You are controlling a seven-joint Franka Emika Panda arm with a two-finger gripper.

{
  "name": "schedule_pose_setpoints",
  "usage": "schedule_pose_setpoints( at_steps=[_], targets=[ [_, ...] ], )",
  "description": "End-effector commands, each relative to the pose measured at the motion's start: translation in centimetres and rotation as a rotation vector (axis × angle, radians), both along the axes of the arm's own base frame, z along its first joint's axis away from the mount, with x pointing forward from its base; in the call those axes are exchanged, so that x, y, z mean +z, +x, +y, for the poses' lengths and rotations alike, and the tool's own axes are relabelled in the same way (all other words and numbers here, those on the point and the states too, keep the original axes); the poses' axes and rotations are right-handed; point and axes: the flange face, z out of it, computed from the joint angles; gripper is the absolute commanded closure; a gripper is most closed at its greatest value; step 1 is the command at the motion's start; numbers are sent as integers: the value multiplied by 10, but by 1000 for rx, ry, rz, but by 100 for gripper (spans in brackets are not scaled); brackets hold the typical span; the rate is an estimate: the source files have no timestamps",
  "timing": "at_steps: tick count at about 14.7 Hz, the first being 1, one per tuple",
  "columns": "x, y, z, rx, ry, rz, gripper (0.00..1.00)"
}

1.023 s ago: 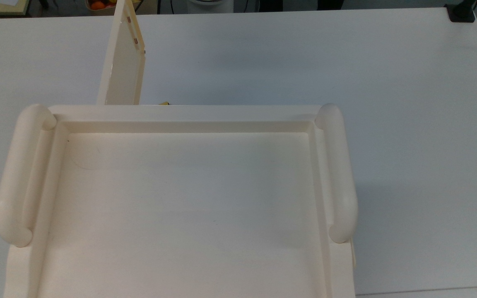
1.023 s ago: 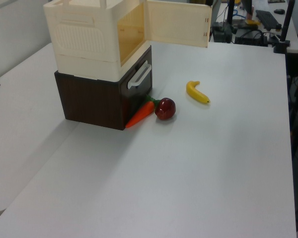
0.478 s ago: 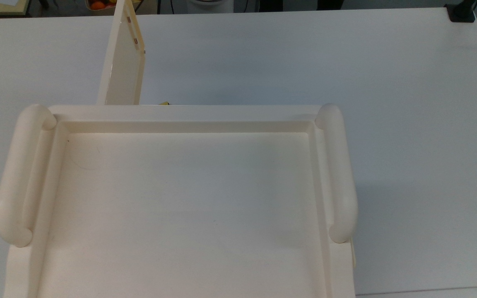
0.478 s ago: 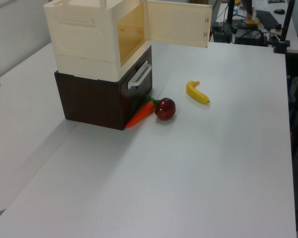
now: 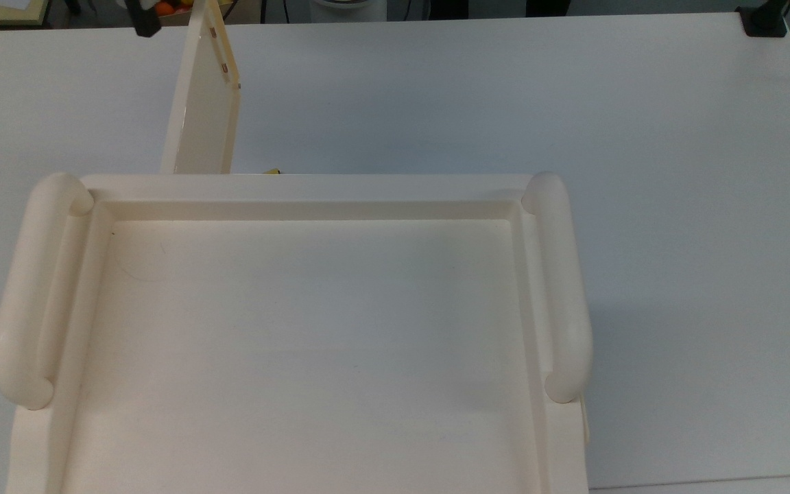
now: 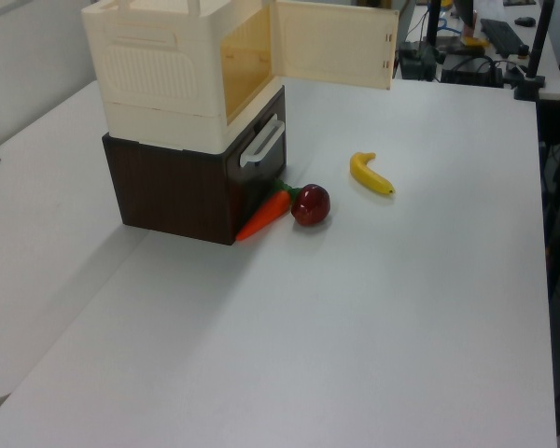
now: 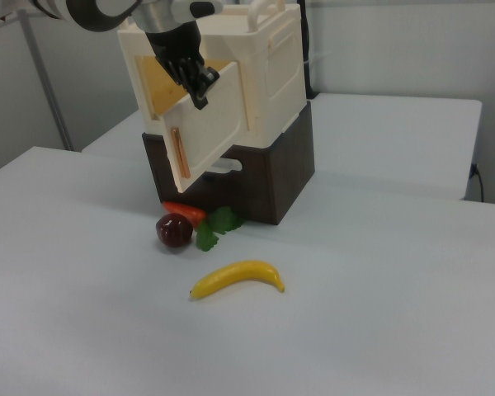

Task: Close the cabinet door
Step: 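Push the door with the gripper, swinging it shut against the cabinet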

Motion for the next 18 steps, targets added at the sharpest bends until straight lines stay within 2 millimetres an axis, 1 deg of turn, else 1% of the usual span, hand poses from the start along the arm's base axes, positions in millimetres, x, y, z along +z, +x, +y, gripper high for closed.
schedule_pose_setpoints(
  at_steps=[1,3,4,5,6,7,9,10,11,13,15,18],
  targets=[
    [1,0,45,68,40,-18,100],
    [-4,4,73,98,47,-7,100],
    [-11,9,96,127,43,-3,100],
    [-13,15,114,146,42,-31,100],
    [-18,20,125,158,40,-47,100],
    [-25,24,130,154,40,-57,100],
    [-28,29,130,145,30,-75,100],
    [-38,34,132,152,23,-75,100],
    [-41,39,135,156,17,-95,100],
    [-59,56,140,154,-7,-126,100],
    [-70,68,152,163,-32,-175,100],
    [-78,84,171,164,-44,-282,100]
  ],
)
